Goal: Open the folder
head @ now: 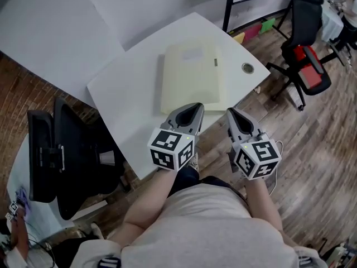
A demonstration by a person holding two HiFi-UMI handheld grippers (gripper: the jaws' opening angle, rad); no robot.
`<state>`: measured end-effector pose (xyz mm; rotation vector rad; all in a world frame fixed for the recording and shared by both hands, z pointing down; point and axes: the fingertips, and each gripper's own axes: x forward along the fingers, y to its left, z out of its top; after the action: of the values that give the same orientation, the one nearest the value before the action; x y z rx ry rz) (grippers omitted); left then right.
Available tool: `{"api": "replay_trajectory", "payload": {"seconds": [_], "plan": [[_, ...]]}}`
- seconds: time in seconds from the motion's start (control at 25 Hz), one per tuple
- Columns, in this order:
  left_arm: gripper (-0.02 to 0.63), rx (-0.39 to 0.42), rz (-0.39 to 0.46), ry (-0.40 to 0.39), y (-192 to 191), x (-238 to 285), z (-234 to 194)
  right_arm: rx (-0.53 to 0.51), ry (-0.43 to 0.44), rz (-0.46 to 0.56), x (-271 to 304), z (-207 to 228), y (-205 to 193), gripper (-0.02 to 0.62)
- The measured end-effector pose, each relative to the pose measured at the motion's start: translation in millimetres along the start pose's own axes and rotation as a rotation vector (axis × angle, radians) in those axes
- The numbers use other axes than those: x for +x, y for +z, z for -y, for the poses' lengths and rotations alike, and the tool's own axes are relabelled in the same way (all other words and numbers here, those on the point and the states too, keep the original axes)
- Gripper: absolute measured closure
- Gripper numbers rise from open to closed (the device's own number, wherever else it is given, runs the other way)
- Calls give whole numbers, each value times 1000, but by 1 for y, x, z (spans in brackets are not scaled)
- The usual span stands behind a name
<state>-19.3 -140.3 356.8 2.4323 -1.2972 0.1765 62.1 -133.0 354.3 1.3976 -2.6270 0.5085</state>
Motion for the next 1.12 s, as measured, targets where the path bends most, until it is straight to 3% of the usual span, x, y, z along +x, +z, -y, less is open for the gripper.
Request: {"api": "replay_trajectory", "payload": {"seconds": [0.2,0.56,0.68,1.12], "plan": [[586,91,-50,1,-3,14,-10,21,-29,-10,13,12,-2,572],[583,184,-128,-32,-13,30,-18,62,-73,-39,26,30,-14,572],[509,245,-167,-52,-18,33,-15,79,-80,-48,28,33,-20,572],[437,504,-295,-38,-42,39,-18,127,-98,-73,33,40,-39,572]]}}
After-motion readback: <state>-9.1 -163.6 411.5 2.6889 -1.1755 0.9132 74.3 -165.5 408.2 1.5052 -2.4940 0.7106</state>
